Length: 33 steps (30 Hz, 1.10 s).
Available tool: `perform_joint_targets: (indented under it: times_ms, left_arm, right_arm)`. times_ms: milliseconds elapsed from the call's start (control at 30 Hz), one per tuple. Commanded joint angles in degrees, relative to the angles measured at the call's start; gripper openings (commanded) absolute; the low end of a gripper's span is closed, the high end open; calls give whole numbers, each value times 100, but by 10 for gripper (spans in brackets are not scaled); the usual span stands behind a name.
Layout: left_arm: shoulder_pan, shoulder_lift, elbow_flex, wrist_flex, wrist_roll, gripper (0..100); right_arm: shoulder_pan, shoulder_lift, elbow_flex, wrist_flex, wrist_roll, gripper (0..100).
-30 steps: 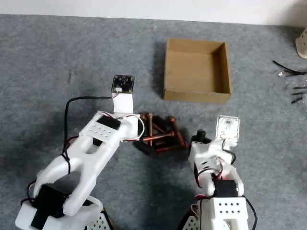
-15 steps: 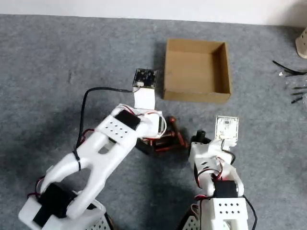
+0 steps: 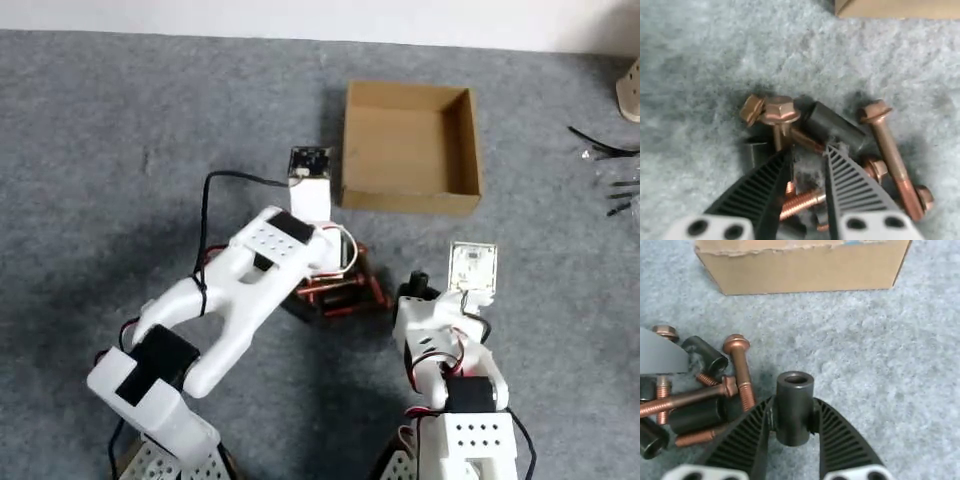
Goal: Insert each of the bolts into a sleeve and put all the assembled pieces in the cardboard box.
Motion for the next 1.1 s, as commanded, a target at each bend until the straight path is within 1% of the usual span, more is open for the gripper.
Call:
perform_joint_targets:
  times_ms: [0,200,367,467,600,800,1067]
  left_arm:
    - [-189,-4,-136,97,26,104]
    - [-224,-119,-242,466,26,104]
    - [-286,-488,-233,774,9,107]
    - [-286,-479,-224,782,-9,108]
    - [-286,-75,-259,782,-264,108]
    - [-233,409,-505,659,-264,108]
    - [-242,567,-611,659,-273,107]
  right_arm:
    - [75,-75,-48,-154,79,5]
    - [75,-75,-40,-154,79,5]
    - [75,-75,-40,-163,79,5]
    - [75,-75,-40,-163,79,5]
    - [75,-75,-40,-163,79,5]
    - [75,-75,-40,-163,88,5]
    - [75,-75,-40,-163,97,5]
